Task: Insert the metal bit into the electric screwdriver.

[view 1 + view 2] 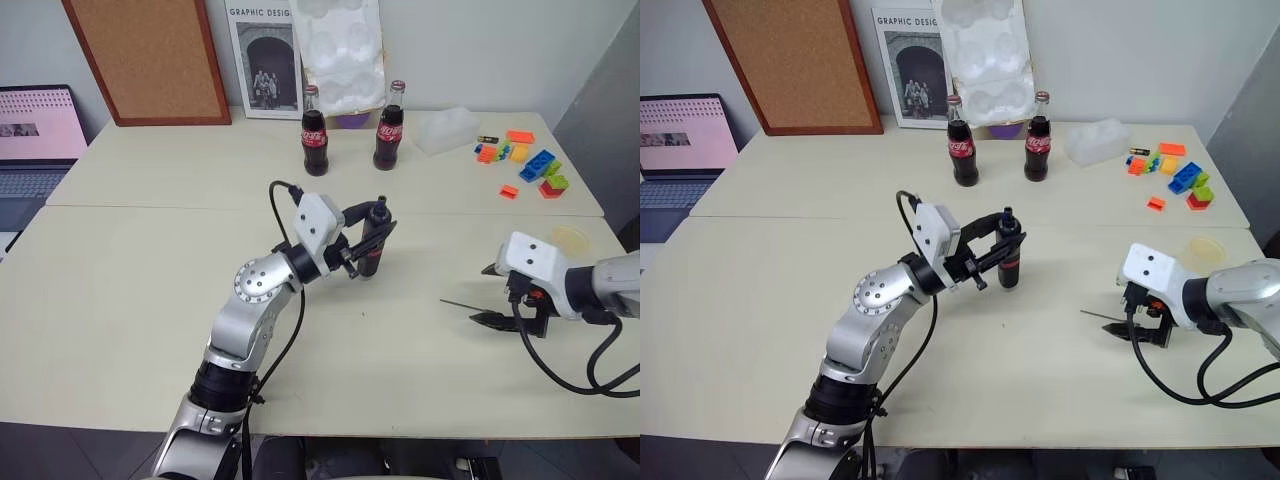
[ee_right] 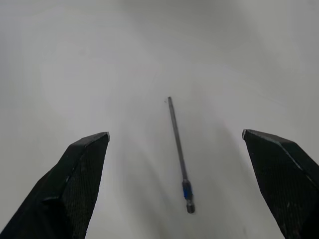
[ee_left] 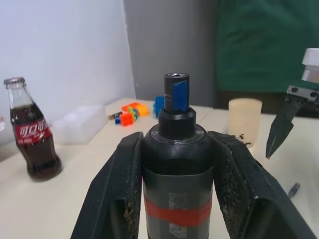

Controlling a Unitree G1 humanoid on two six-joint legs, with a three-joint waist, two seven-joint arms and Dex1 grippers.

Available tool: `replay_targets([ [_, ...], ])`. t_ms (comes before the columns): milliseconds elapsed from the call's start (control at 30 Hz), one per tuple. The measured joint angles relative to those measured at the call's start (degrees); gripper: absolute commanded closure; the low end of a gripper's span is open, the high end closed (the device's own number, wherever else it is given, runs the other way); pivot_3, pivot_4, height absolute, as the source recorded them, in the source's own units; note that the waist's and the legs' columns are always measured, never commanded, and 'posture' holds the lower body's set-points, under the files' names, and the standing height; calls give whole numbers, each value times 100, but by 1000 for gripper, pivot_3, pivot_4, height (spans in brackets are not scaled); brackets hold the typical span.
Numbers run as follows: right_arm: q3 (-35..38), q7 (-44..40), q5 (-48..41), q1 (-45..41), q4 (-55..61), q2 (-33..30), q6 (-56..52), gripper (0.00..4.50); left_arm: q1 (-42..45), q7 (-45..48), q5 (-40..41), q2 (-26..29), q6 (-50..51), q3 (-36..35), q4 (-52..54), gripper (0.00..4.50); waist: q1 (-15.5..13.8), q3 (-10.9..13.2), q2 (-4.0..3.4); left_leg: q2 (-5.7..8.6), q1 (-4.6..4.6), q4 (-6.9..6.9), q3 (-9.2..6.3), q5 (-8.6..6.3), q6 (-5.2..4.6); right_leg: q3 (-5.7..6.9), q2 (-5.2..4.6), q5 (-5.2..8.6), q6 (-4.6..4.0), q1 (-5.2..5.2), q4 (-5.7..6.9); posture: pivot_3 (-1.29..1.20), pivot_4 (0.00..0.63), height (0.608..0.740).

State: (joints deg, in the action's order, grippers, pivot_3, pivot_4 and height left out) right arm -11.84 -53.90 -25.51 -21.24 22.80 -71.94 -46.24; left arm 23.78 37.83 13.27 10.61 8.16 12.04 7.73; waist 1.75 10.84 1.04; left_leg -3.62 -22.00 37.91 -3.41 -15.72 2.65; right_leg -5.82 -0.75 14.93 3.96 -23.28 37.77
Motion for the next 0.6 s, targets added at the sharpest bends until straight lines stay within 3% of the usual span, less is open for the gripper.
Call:
replay_targets([
  [333, -1196, -796, 902, -1053, -1077, 506, -368, 0, -18, 26, -163, -161, -504, 143, -266, 2863, -12, 1, -3, -1, 1, -3, -1, 0, 0, 4, 0, 0, -1, -1, -1, 0, 150, 740],
  [433, -1389, -986, 1081, -1208, -1268, 604, -419, 463, -18, 24, -203, -175, -546, 152, -287, 2863, -11, 1, -3, -1, 1, -1, -1, 0, 0, 3, 0, -1, -1, -1, 1, 0, 150, 740],
  [600, -1642, -1163, 1497, -1464, -1582, 865, -410, 1641, -25, 5, -283, -202, -677, 190, -338, 2863, -10, 1, -3, -1, 2, -1, -1, 0, 0, 4, 0, -1, 0, -1, 3, 0, 150, 740],
])
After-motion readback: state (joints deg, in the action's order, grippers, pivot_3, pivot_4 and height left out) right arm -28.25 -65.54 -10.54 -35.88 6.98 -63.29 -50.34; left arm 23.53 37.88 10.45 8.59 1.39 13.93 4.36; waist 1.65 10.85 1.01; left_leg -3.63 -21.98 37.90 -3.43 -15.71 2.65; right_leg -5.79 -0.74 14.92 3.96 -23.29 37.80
